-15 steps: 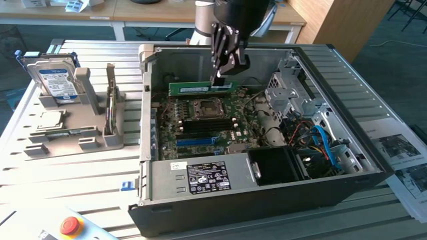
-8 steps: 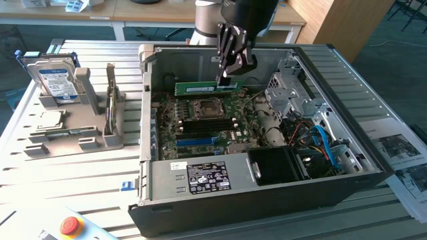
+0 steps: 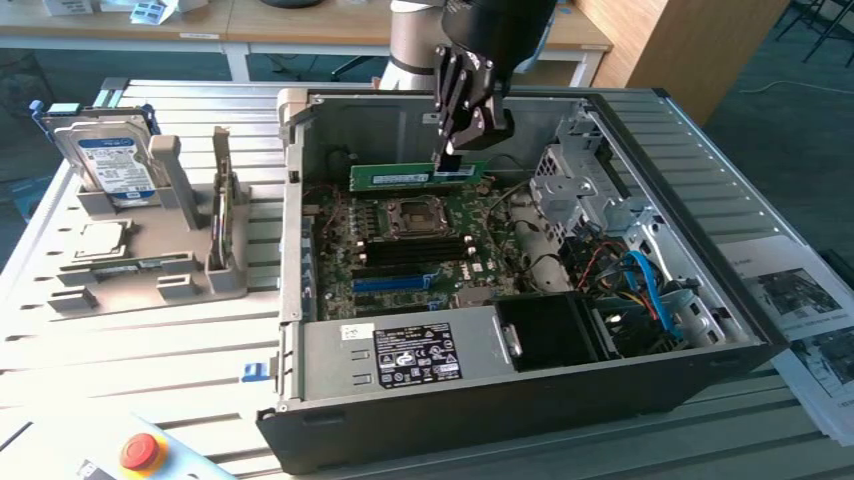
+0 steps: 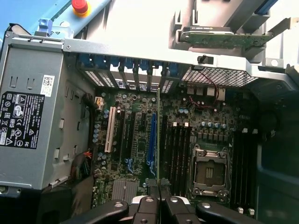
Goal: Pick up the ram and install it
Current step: 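Pick up the ram and move it above insertion slot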
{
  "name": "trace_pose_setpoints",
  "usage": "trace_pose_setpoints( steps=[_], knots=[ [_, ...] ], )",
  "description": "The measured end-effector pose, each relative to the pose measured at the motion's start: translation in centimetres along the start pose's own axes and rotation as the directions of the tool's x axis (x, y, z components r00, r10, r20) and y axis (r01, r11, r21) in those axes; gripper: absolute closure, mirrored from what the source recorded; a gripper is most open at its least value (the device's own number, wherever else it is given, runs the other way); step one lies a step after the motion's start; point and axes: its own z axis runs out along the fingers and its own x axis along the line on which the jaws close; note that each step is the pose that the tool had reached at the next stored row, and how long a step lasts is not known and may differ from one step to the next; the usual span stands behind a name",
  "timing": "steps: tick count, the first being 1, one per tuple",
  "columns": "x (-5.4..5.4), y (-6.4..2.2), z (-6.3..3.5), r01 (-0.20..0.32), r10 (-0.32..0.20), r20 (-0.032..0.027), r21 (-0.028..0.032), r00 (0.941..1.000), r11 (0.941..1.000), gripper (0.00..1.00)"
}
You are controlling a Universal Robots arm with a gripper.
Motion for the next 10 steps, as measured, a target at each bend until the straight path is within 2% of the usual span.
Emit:
trace_pose_setpoints(
  steps=[5,10],
  knots=[
    [0.0,-0.04,-0.01,0.0,0.0,-0.0001,0.0001,1.0,1.0,0.88],
    [0.06,-0.65,-0.08,0.0,0.0,-0.0001,0.0001,1.0,1.0,0.88]
  ],
)
